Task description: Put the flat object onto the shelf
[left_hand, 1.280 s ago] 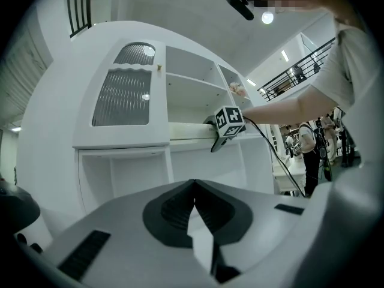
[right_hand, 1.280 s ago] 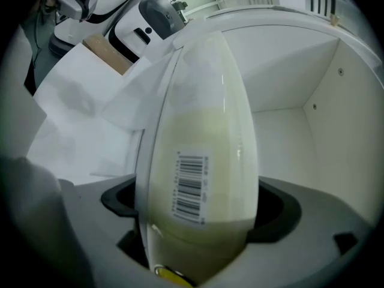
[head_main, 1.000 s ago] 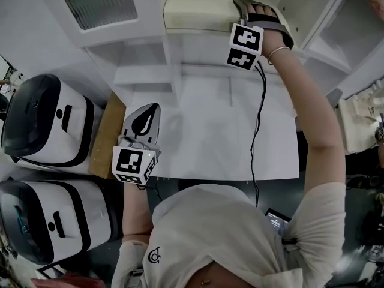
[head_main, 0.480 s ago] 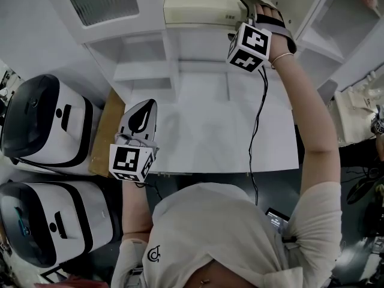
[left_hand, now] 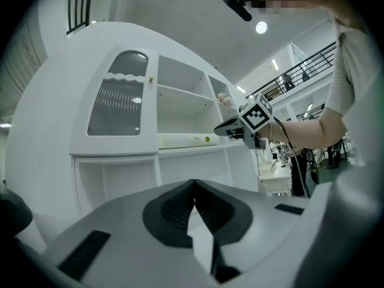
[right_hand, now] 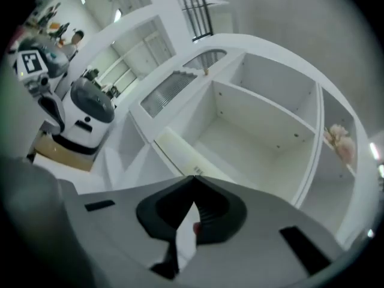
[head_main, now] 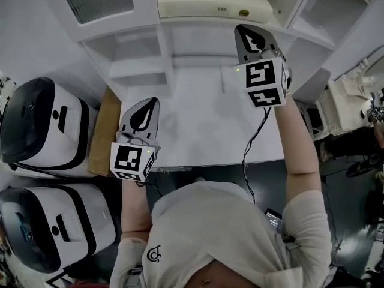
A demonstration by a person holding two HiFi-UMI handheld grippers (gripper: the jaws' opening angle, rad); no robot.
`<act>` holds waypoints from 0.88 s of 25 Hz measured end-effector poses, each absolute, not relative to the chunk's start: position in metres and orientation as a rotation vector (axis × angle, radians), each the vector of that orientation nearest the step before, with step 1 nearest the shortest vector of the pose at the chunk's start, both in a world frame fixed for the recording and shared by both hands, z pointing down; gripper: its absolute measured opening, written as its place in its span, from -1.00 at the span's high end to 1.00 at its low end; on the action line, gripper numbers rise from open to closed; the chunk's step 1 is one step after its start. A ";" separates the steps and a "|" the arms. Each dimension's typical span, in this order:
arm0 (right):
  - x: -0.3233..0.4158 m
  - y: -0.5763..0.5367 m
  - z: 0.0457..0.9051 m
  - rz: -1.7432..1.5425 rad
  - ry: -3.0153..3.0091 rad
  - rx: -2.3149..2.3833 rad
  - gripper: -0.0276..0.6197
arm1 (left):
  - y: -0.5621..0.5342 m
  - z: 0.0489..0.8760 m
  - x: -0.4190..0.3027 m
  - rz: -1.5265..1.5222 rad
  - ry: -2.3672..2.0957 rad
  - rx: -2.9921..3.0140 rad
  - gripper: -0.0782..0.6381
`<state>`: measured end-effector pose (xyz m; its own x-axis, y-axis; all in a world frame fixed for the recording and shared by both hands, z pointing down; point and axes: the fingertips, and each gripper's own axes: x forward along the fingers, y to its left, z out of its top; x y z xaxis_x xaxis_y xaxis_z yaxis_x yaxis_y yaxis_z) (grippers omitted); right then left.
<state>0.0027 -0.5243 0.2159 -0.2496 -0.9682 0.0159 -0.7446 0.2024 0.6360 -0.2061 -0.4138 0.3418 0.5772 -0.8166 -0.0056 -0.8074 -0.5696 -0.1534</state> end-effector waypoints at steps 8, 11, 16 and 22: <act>-0.005 -0.462 0.283 -0.454 -2.334 1.675 0.89 | -0.400 0.344 -0.194 -0.127 1.322 -2.682 0.75; 0.000 -0.446 0.309 -0.331 -2.390 1.713 0.89 | -0.397 0.344 -0.190 -0.121 1.313 -2.685 0.75; 0.004 -0.426 0.353 -0.070 -2.537 1.698 0.89 | -0.394 0.344 -0.184 -0.101 1.307 -2.688 0.75; 0.004 -0.406 0.385 0.080 -2.649 1.646 0.89 | -0.394 0.355 -0.177 -0.101 1.304 -2.727 0.75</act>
<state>0.0040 -0.4059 0.3852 -0.4432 -0.8953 0.0454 -0.8964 0.4421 -0.0319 -0.1772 -0.3943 0.3553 0.6272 -0.7788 0.0095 -0.7710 -0.6226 -0.1338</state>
